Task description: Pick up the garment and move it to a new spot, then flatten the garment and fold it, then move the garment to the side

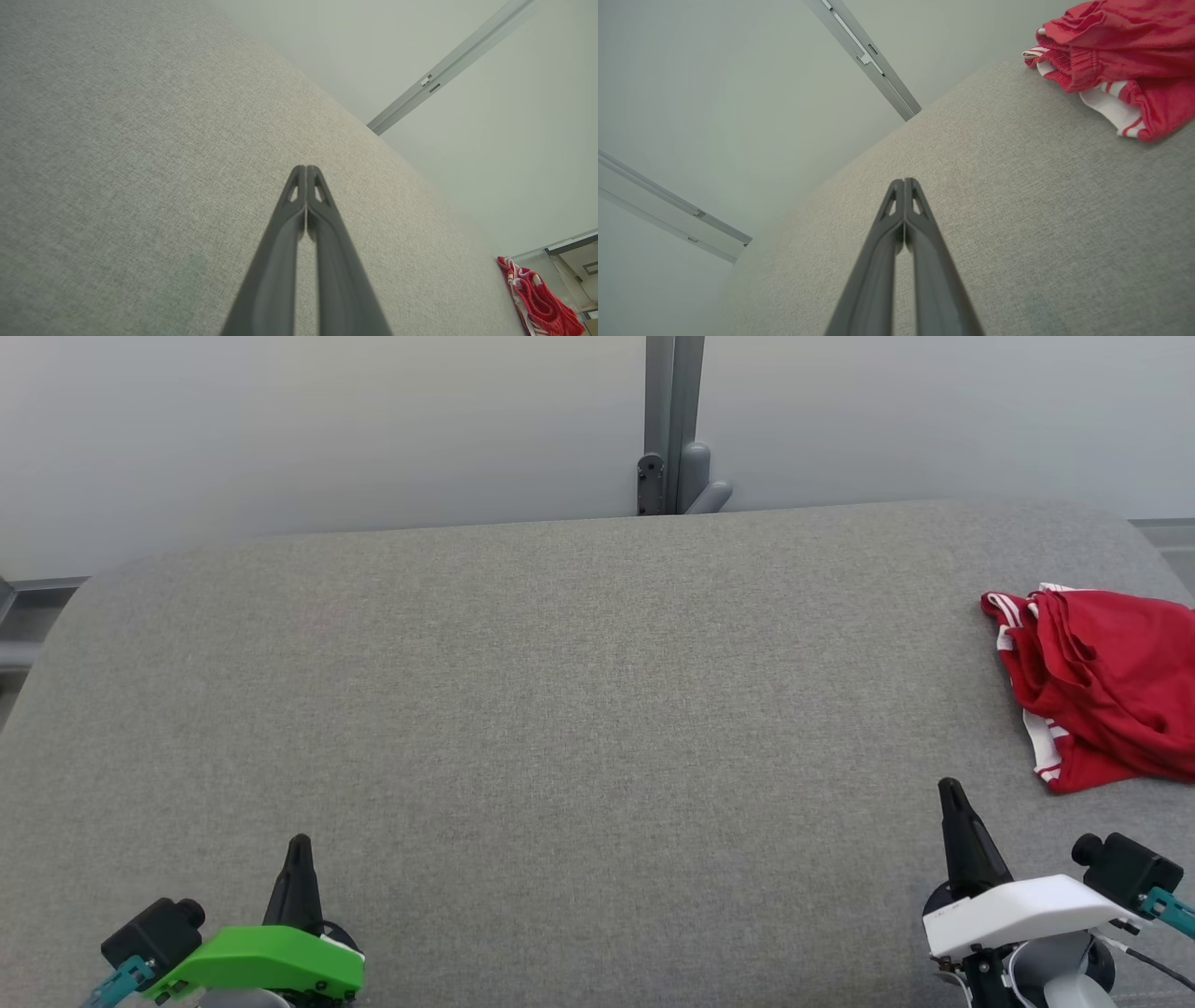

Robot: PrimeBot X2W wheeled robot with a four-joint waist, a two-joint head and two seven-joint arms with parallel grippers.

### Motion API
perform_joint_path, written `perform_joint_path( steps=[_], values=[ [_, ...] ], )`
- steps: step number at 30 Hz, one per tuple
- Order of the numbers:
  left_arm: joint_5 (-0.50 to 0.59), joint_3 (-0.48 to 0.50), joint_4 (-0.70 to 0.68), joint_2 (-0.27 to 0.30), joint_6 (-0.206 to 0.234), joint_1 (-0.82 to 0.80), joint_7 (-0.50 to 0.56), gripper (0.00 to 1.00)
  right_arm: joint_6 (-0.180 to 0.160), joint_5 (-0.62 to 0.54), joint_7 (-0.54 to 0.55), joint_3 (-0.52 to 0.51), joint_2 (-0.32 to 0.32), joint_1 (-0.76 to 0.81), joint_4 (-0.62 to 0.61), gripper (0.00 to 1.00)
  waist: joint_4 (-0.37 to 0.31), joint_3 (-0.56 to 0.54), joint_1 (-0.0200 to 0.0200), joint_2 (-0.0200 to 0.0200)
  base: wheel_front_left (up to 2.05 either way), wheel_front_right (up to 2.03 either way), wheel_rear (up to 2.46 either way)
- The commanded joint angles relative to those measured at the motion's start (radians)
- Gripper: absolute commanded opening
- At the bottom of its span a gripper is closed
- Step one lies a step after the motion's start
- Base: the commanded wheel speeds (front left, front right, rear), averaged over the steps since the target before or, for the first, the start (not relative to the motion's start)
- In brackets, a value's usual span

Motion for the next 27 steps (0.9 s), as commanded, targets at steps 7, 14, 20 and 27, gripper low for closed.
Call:
perform_joint_path(
  steps=[7, 14, 20, 27],
  values=[
    [-0.101, 0.027, -0.018, -0.003, -0.018, -0.038, 0.03, 0.0, 0.0, 0.119, 0.023, -0.012, -0.01, -0.031, -0.012, 0.0, 0.0, 0.002, 0.0, -0.0001, 0.0, 0.0, 0.0],
    [-0.181, 0.046, -0.022, -0.005, -0.03, -0.044, 0.055, 0.0, 0.0, 0.212, 0.042, -0.02, -0.012, -0.034, -0.011, 0.0, -0.001, 0.003, 0.0, -0.0001, 0.0, 0.0, 0.0],
    [-0.235, 0.058, -0.024, -0.006, -0.039, -0.049, 0.072, 0.0, 0.0, 0.274, 0.055, -0.025, -0.013, -0.037, -0.011, 0.0, -0.001, 0.004, 0.0, -0.0001, 0.0, 0.0, 0.0],
    [-0.305, 0.075, -0.028, -0.008, -0.049, -0.056, 0.095, 0.0, 0.0, 0.357, 0.072, -0.033, -0.014, -0.041, -0.01, 0.0, -0.001, 0.006, 0.0, -0.0001, 0.0, 0.0, 0.0]
  ],
)
